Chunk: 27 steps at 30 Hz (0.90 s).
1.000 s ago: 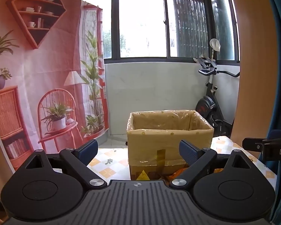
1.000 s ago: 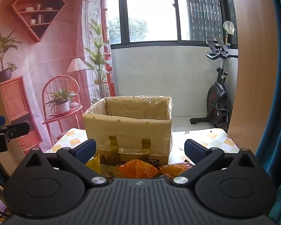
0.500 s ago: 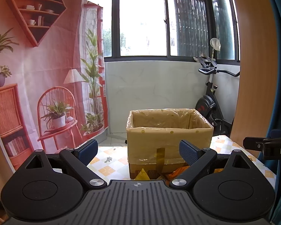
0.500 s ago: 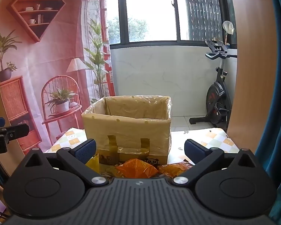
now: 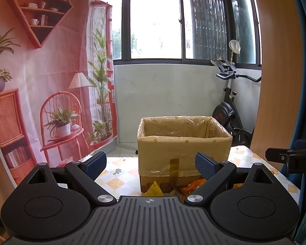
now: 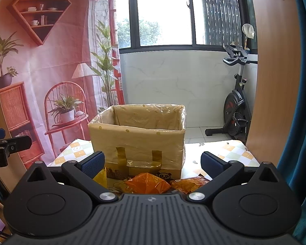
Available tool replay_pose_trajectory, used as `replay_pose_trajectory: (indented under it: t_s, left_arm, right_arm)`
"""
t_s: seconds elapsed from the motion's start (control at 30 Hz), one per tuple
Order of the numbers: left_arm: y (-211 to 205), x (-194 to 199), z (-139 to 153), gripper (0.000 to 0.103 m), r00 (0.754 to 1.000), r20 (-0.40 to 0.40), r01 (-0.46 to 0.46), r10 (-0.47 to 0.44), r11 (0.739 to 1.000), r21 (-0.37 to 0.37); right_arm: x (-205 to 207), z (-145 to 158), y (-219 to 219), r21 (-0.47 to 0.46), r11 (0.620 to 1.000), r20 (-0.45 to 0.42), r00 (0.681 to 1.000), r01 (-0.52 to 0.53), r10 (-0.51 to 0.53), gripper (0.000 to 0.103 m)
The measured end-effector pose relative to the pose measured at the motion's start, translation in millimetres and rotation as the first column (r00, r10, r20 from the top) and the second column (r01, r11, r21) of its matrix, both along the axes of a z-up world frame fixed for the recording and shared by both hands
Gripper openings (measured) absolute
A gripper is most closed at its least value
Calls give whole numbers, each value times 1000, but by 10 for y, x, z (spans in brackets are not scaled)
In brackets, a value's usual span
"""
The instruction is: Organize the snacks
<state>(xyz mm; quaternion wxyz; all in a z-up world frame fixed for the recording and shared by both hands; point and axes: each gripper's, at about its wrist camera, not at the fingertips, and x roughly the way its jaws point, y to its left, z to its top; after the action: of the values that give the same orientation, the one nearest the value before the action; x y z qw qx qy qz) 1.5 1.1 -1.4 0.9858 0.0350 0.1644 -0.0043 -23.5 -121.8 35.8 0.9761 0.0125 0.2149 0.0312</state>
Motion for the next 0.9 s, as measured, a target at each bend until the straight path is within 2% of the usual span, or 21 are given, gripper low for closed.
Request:
replay_pose_trajectory:
  t_s: [0.9]
  left_arm:
    - [-4,6,-17,95,1000,-8,6,-6,1000,-2]
  right_arm:
    - [-7,-30,-10,-4,1000,-3,1000,2,-2,102]
